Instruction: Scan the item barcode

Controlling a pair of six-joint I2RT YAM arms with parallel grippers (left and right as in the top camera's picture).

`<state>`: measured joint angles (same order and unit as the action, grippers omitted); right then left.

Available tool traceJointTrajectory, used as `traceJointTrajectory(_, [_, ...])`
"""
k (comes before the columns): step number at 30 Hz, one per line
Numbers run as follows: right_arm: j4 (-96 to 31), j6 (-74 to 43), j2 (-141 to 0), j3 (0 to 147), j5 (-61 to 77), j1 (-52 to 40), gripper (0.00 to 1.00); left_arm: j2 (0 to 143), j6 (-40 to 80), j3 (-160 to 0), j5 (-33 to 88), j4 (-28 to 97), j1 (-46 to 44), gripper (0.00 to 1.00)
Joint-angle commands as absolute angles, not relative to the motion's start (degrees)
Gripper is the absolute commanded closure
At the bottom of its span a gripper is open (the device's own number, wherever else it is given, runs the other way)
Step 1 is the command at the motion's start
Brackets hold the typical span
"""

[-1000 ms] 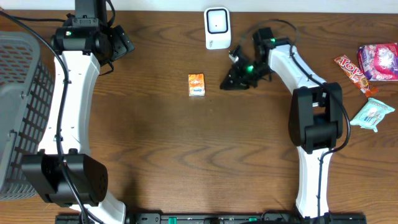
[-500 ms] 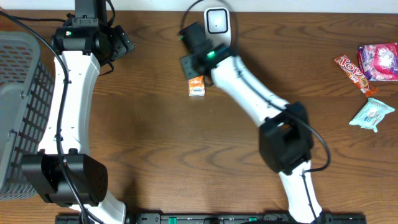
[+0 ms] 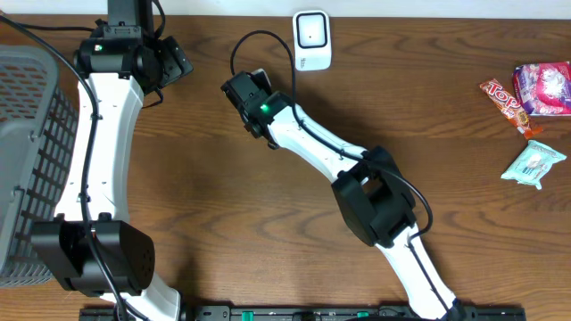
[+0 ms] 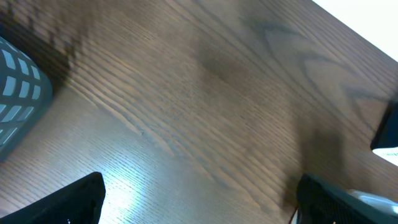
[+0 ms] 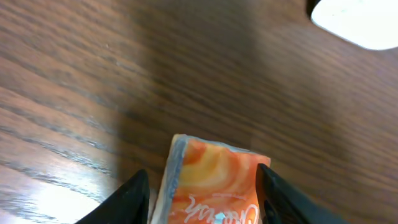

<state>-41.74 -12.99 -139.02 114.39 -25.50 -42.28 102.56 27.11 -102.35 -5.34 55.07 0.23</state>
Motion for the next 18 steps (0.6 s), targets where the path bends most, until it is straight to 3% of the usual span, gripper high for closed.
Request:
traceJointTrajectory(1, [-43.03, -13.74, -139.94, 114.39, -25.3, -42.48, 0.54, 102.76, 26.81, -102.24, -6.28, 55.02, 0.25, 0.02])
traceJointTrajectory(10, [-44.05, -16.01, -140.84, 110.78, -25.12, -42.22, 0.62, 102.76, 26.83, -102.24, -6.28, 55.02, 0.25, 0.02])
traceJointTrajectory(11, [-43.94, -16.58, -140.84, 110.15, -25.1, -42.15, 0.67, 102.76, 26.83, -102.24, -6.28, 55.02, 0.25, 0.02])
traceJointTrajectory(13, [-44.62, -17.37, -140.84, 109.93, -23.97, -41.98, 0.92, 102.76, 26.83, -102.24, -6.28, 55.02, 0.25, 0.02])
traceJointTrajectory(14, [-44.64, -17.34, -140.79, 109.97, -22.68, -41.93, 0.99, 102.76, 26.83, -102.24, -6.28, 55.02, 0.25, 0.02])
traceJointTrajectory(18, [-44.84, -17.34, -139.5, 111.15, -17.23, -41.34, 0.99, 102.76, 26.83, -102.24, -6.28, 55.02, 0.25, 0.02])
